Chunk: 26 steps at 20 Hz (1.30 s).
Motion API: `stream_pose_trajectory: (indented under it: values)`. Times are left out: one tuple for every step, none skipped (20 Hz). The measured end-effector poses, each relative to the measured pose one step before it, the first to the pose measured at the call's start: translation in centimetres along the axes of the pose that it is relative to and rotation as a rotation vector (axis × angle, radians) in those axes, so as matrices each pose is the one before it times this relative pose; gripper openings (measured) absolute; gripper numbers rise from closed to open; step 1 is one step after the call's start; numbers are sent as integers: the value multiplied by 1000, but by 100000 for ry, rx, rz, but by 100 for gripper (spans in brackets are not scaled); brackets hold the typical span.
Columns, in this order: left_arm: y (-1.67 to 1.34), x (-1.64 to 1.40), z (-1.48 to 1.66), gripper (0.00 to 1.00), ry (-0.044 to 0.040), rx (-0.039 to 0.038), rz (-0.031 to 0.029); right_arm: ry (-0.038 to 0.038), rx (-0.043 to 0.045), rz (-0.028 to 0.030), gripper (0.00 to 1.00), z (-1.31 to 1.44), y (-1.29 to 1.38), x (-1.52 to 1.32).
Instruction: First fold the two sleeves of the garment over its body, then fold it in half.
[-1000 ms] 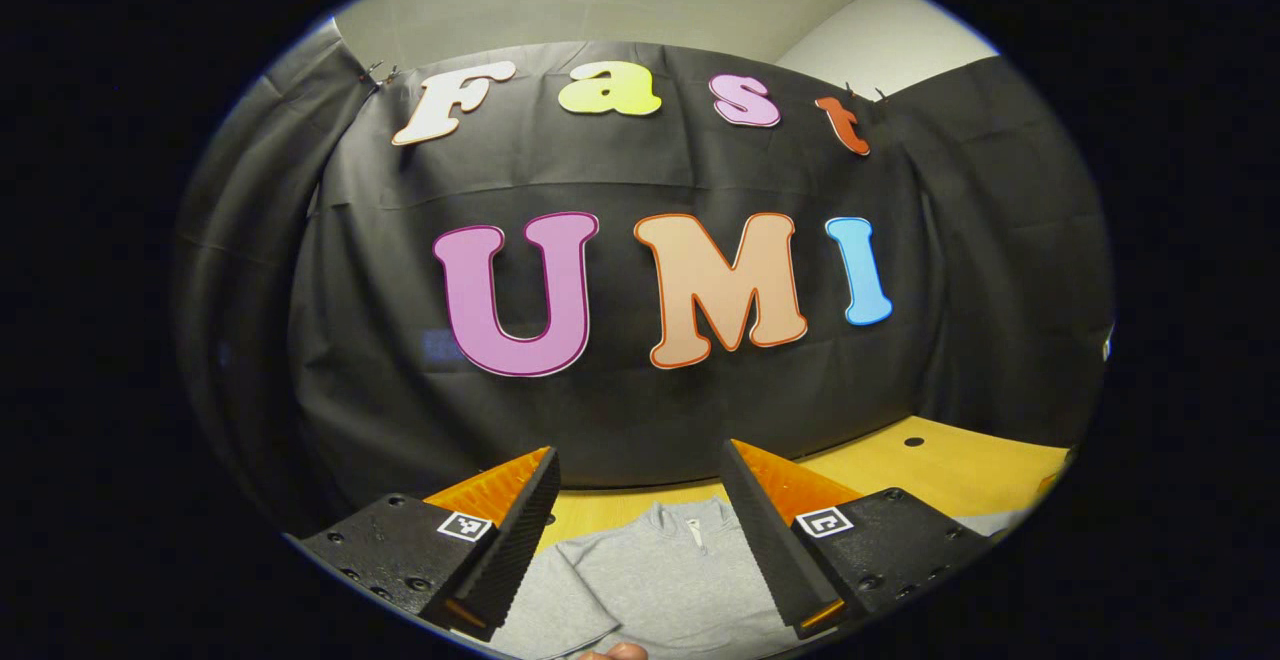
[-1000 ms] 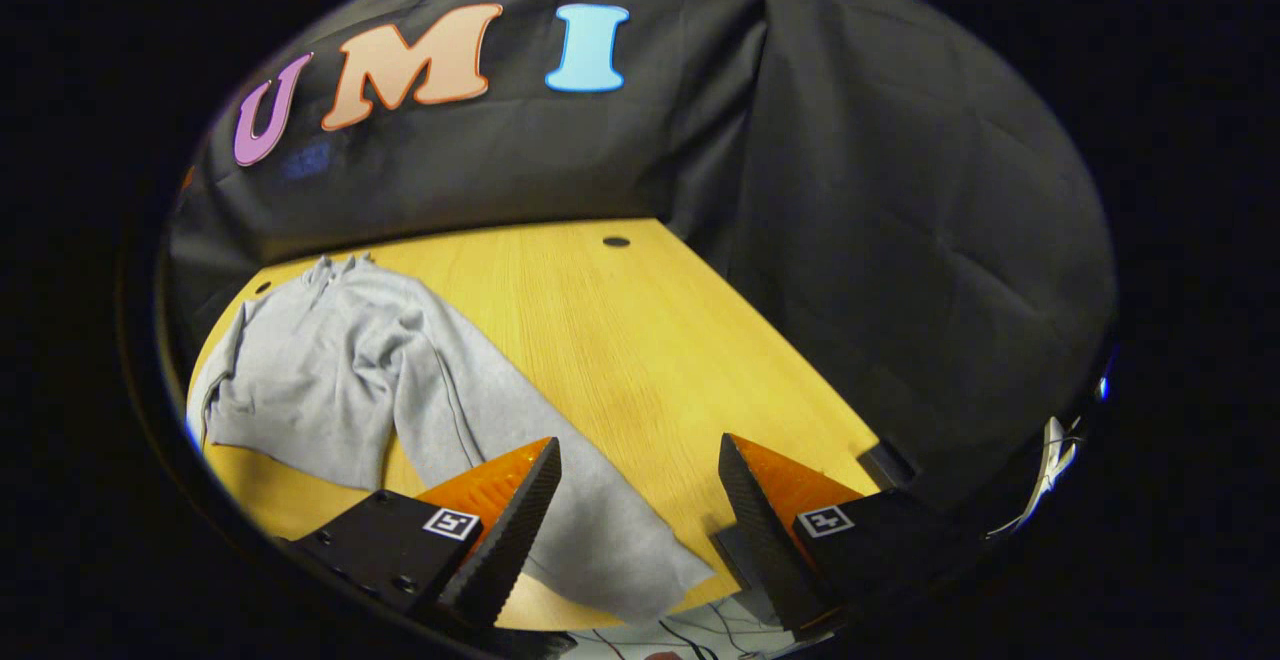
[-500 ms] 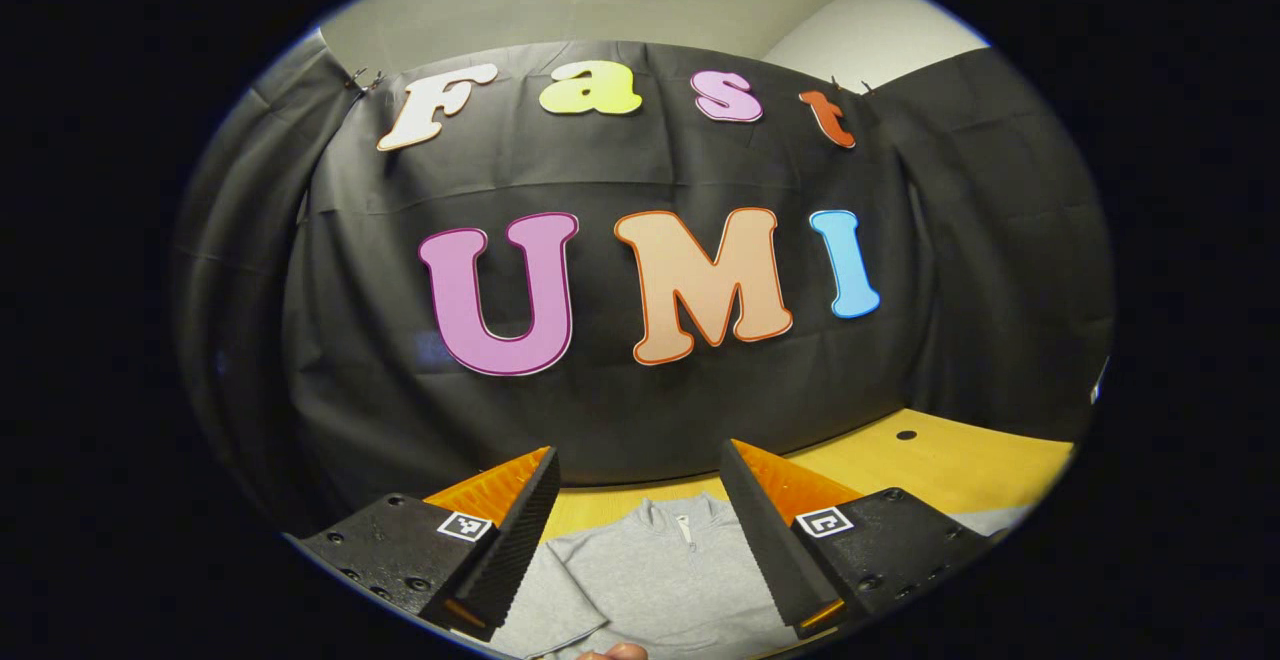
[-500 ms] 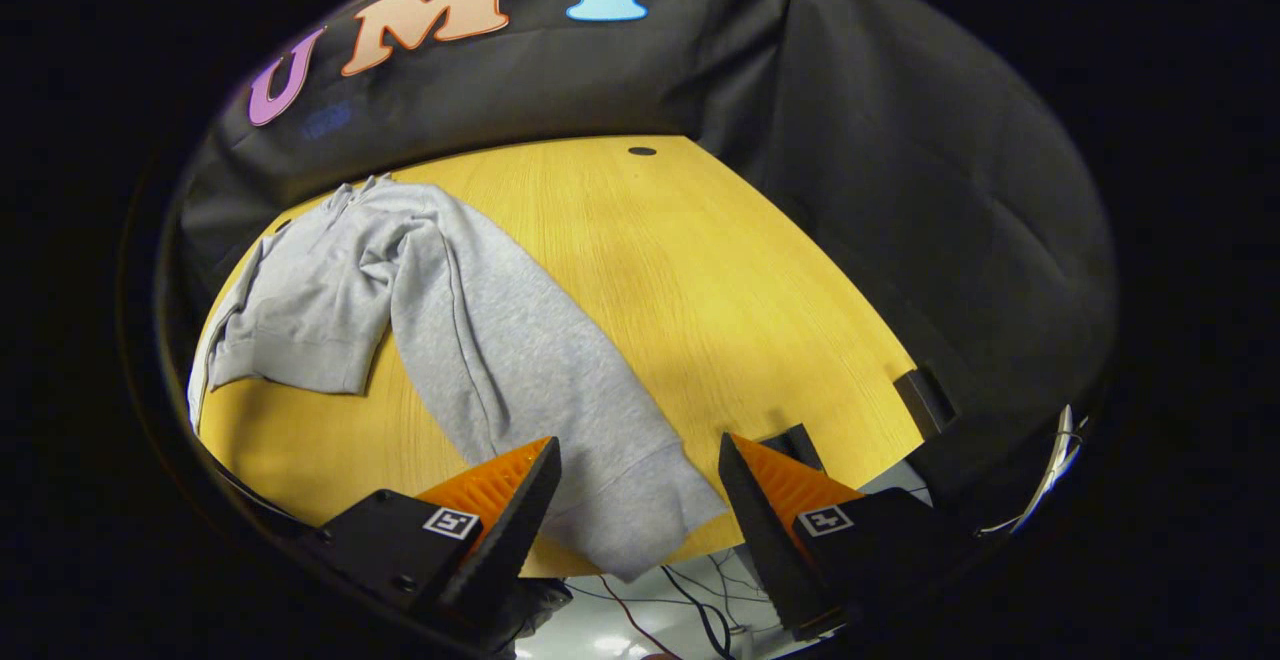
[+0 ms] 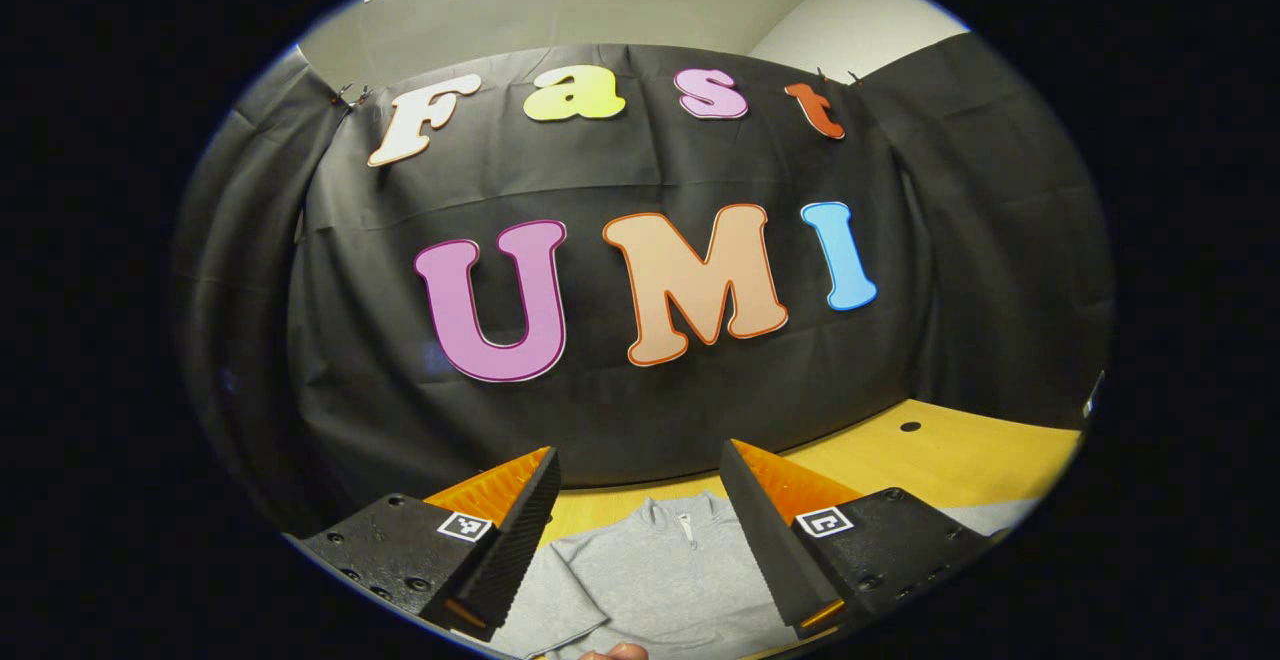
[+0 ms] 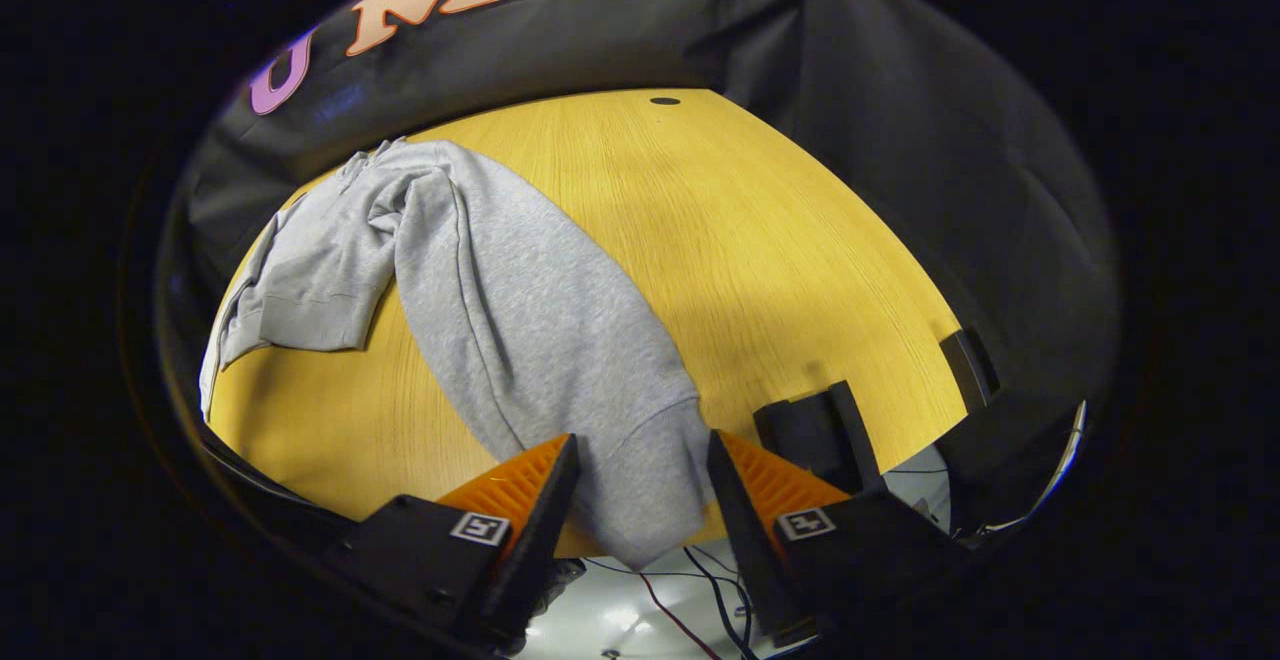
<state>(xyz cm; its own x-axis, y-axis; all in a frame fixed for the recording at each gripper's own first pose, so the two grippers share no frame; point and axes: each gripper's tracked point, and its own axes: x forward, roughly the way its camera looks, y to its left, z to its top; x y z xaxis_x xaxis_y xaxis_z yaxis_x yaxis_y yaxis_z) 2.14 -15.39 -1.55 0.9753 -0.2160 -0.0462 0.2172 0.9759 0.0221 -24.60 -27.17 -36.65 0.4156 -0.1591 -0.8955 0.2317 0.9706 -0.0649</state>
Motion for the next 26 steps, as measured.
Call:
stream_pose_trajectory:
  values:
    - [-256, -16, 91, 94, -209, -208, 355, -28, 560, 949, 73, 154, 19, -178]
    - [-230, 5, 311, 94, -472, 135, 618, -27, 728, 1591, 55, -34, 216, 285]
    - [-71, -48, 328, 94, -865, 306, 1073, -440, 1331, 1977, 48, 233, 323, 7]
    - [-120, -12, 193, 94, -493, 345, 959, 432, 1809, 1268, 33, -87, 180, 35]
    - [-74, -41, -113, 94, -73, 381, 1280, 985, 980, 2406, 17, 78, 205, -115]
    - [33, -80, -71, 94, 248, 217, 1461, 318, 2470, 434, 11, -155, -150, 230]
    - [80, -144, -107, 94, 354, 469, 1483, 1429, 797, 2087, 5, 30, 216, -119]
    - [281, -110, -22, 94, 287, 429, 1498, -83, 531, 1078, 5, 198, 58, -73]
    - [193, -105, -153, 94, 131, -3, 938, 1598, 760, 1176, 5, 96, 128, 114]
    - [296, 19, 50, 94, -159, -286, 642, 576, 1192, 50, 3, -55, 70, -239]
    - [273, 85, -296, 94, 617, -324, 370, -644, 2004, 1161, 5, 591, 439, -48]
    - [284, 220, -102, 94, 424, -256, -190, -1227, 1468, 499, 4, 642, 639, -135]
    - [251, 225, -96, 94, 30, -452, -600, -1999, 197, -314, 5, 898, 401, -9]
    - [375, 254, -34, 96, 677, -109, -651, -2563, 669, -1055, 5, 888, 323, -35]
    - [608, 209, -57, 96, -238, 90, 50, -2094, 1121, -245, 5, 1013, 745, 144]
    - [794, 177, 223, 94, -1074, -86, 511, -1955, 692, 344, 5, 1084, 888, 124]
    - [878, 270, -1, 94, -229, -98, 798, -2444, 104, 193, 5, 1202, 870, 165]
    - [811, 159, -147, 94, 217, -102, 714, -2542, -63, 304, 5, 1153, 873, 262]
    - [918, 29, -99, 94, -518, -191, 1123, -2531, -454, 597, 5, 1231, 1150, 194]
    - [1025, 132, -13, 94, -289, -169, 1372, -1947, -561, 767, 4, 1052, 1032, 178]
    - [1013, 157, -368, 94, 525, -90, 1586, -1844, -553, 1404, 4, 1086, 1355, 251]
    - [1047, 30, -361, 94, 749, -71, 1897, -1238, -786, 1555, 4, 910, 1318, 326]
    - [1058, 82, -189, 94, 318, -327, 1884, -1274, -1413, 1370, 2, 1135, 1336, 606]
    - [1007, -54, -36, 96, -91, -342, 1832, -869, -979, 1135, 4, 816, 999, 189]
    - [970, -98, -197, 96, 34, -110, 1775, -806, -605, 1653, 4, 839, 1151, 502]
    - [980, -98, -246, 94, 450, 172, 1929, -523, -290, 1664, 4, 572, 1133, 545]
